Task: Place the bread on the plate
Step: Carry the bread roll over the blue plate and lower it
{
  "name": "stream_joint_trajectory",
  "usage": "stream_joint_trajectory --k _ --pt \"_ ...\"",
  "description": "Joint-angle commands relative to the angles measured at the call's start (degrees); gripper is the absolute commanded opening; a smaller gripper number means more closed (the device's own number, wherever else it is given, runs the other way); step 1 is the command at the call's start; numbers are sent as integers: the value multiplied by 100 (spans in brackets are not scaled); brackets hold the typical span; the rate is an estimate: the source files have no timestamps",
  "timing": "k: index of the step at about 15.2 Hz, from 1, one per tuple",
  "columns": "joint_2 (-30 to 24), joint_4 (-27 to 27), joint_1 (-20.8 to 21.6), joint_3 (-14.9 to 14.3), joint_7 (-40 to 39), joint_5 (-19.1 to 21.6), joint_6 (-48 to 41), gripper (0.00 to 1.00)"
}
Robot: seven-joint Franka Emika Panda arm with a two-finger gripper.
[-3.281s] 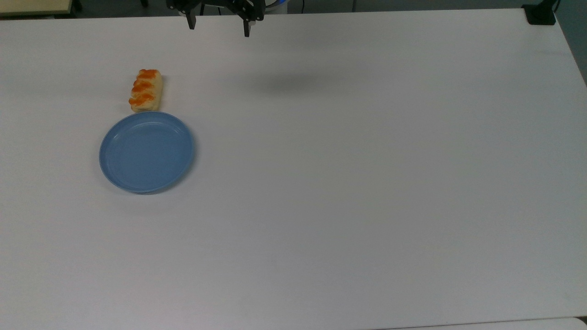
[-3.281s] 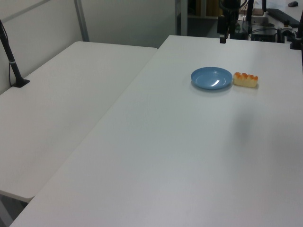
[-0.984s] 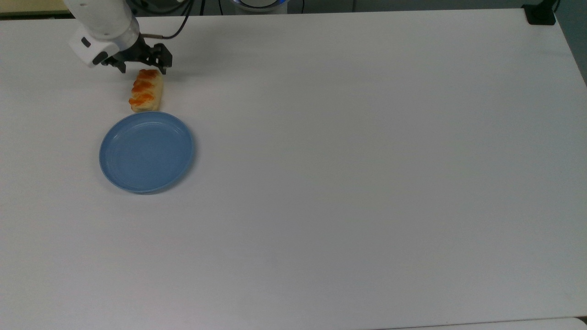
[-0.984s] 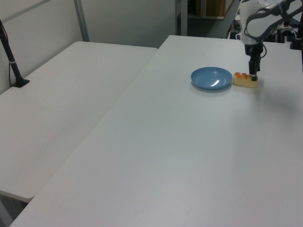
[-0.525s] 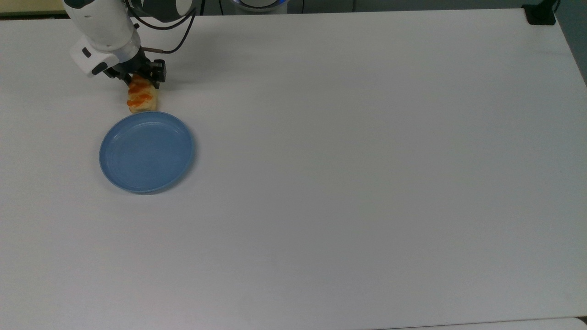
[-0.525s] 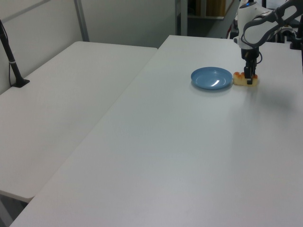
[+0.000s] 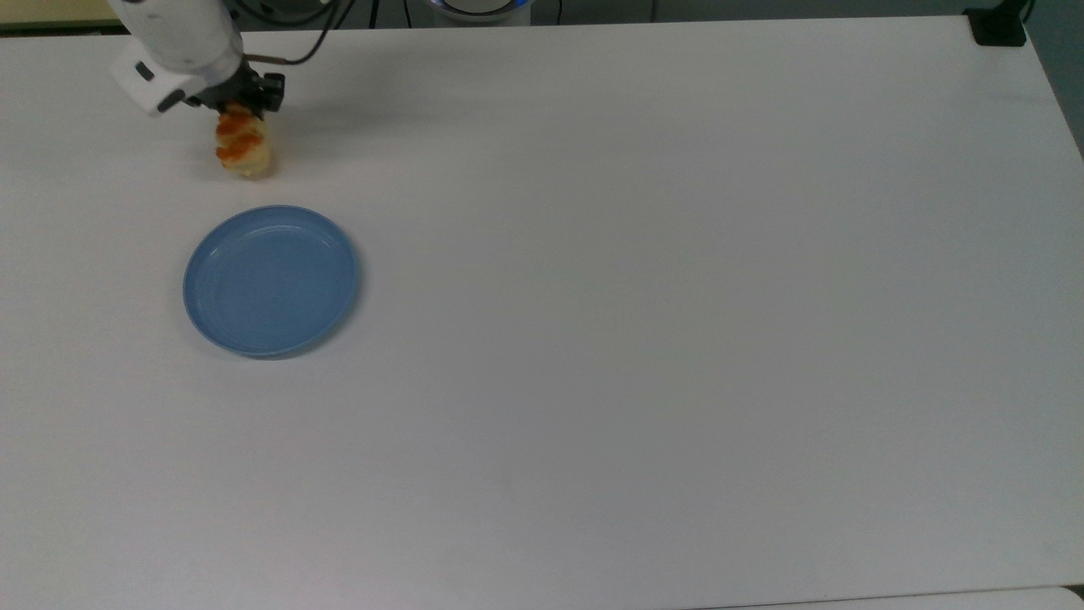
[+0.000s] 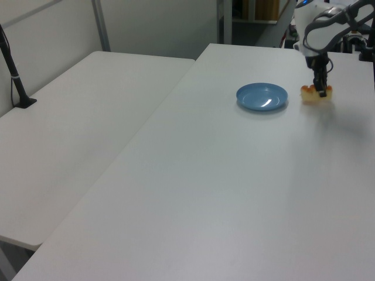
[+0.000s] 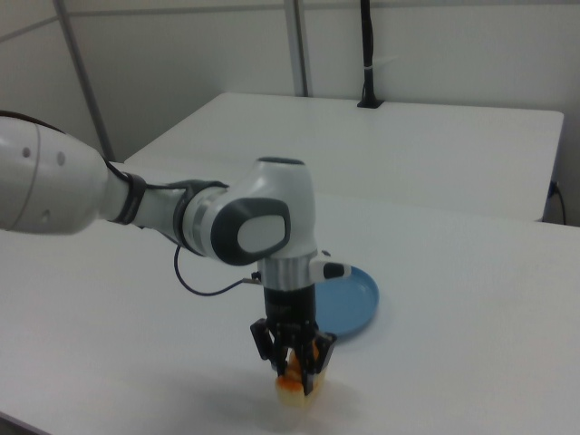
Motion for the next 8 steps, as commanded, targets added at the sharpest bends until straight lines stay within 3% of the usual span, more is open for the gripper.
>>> stream_joint_trajectory --k 1,3,5,8 --pt "20 824 53 18 -167 18 -511 41" --pt "686 1850 351 36 60 378 -791 42" --pt "1188 2521 553 45 377 414 -880 42" --pt "1647 2980 765 53 493 458 -819 43"
